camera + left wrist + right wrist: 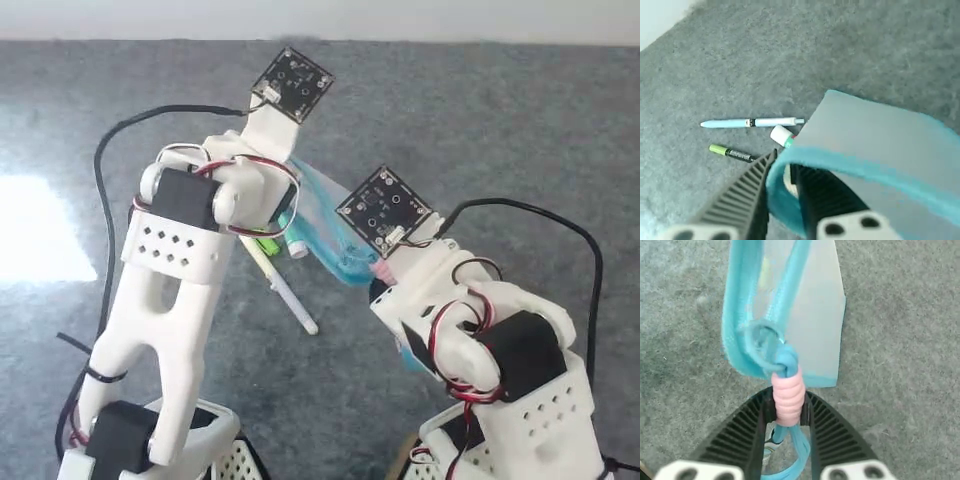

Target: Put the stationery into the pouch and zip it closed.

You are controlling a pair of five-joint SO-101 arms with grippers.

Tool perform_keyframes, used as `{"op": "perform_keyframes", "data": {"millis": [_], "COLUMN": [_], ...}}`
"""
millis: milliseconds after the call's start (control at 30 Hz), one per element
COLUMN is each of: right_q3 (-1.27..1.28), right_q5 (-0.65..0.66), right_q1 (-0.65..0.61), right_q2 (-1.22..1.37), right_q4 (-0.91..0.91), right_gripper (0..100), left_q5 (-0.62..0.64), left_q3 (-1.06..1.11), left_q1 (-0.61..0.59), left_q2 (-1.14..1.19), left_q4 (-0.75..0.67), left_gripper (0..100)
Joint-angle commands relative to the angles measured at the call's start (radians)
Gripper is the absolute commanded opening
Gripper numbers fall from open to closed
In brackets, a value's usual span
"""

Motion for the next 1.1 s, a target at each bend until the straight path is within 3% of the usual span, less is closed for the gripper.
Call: {"op": "perform_keyframes", "data": {"millis": [0,133,400,600,900,967,1067], "right_q3": [-0.006,-0.006,-0.005,0.043,0.161,0.137,0.034], "right_q5": [-0.003,-0.003,0.002,-0.003,0.003,0.006,0.006], "right_q1": [0.007,0.008,0.008,0.001,0.001,0.001,-0.001], "right_q2": [-0.018,-0.018,-0.018,-0.008,-0.008,-0.018,-0.019], "right_q4": [-0.015,-0.015,-0.016,-0.097,-0.202,-0.200,-0.168], "right_gripper": [0.7,0.7,0.9,0.9,1.1,4.5,22.7], "left_q5": [-0.006,0.106,0.341,0.394,0.391,0.379,0.384], "left_q3": [-0.008,-0.008,-0.002,0.030,0.306,0.349,0.375], "left_q1": [-0.015,-0.097,-0.373,-0.479,-0.557,-0.557,-0.554], "left_q2": [-0.015,-0.015,-0.015,-0.106,-0.338,-0.361,-0.364], "left_q4": [-0.028,-0.100,-0.288,-0.347,-0.431,-0.443,-0.445], "left_gripper": [1,1,1,1,1,1,1]}}
